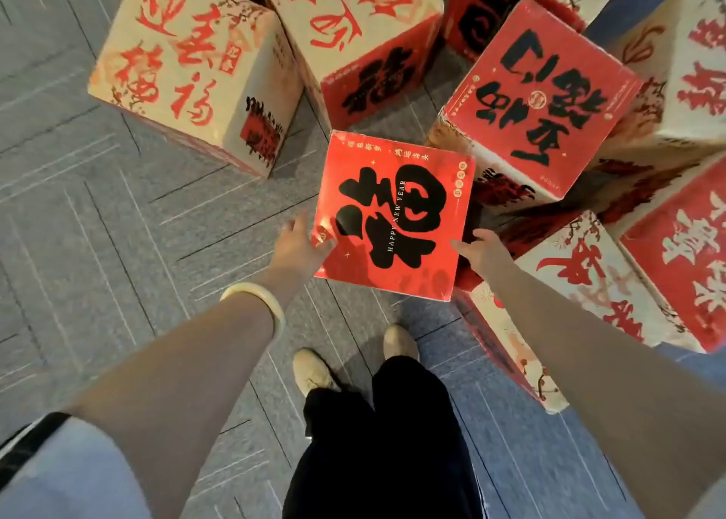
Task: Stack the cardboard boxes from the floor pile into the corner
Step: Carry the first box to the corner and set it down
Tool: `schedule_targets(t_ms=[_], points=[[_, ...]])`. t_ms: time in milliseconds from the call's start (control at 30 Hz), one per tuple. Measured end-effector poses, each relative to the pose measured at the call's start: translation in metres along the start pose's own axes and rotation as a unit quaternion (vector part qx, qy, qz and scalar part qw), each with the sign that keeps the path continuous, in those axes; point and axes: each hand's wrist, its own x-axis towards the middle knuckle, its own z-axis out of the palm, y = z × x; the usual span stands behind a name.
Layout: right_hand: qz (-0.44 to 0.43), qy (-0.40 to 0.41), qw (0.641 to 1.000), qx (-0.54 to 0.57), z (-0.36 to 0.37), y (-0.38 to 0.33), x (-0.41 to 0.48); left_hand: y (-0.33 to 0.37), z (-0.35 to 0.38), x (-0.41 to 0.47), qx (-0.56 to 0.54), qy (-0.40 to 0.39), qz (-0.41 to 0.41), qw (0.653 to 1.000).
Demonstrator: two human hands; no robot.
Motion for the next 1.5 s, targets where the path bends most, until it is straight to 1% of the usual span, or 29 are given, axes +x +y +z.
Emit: schedule_targets(t_ms=[100, 200, 333, 467, 633, 833, 1000, 1200, 1333, 1400, 1500], points=[[-0.018, 0.008, 1.000, 0.005, 0.014, 0.016, 0.028, -0.012, 0.027, 0.029, -0.028, 0.010, -0.023, 0.999], [0.002, 0.013, 1.000, 0.027, 0.030, 0.039, 0.051, -0.030, 0.054, 0.053, -0.074, 0.002, -0.061, 0.995], [0.007, 0.005, 0.998, 0.059, 0.044, 0.046, 0.050, -0.038, 0.069, 0.066, -0.174, -0.001, -0.086, 0.981], [-0.017, 0.020, 0.999, 0.043, 0.044, 0.041, 0.037, -0.037, 0.060, 0.057, -0.183, 0.027, -0.083, 0.979], [-0.059, 0.000, 0.997, 0.041, 0.028, 0.007, -0.007, -0.031, 0.021, 0.015, -0.214, 0.061, -0.093, 0.970], [-0.108, -0.023, 0.992, 0.068, 0.000, -0.076, -0.092, 0.001, -0.065, -0.058, -0.261, 0.114, -0.074, 0.956], [-0.194, -0.065, 0.974, 0.095, -0.032, -0.165, -0.174, 0.033, -0.158, -0.124, -0.316, 0.147, -0.054, 0.936], [-0.265, -0.118, 0.954, 0.075, -0.055, -0.293, -0.281, 0.058, -0.281, -0.202, -0.406, 0.193, -0.009, 0.893], [-0.321, -0.153, 0.932, 0.073, -0.046, -0.374, -0.349, 0.052, -0.366, -0.234, -0.463, 0.202, 0.027, 0.863], [-0.335, -0.167, 0.924, 0.078, -0.032, -0.412, -0.381, 0.042, -0.411, -0.248, -0.491, 0.206, 0.037, 0.845], [-0.355, -0.188, 0.913, 0.075, 0.000, -0.463, -0.426, 0.021, -0.478, -0.263, -0.515, 0.201, 0.081, 0.830]])
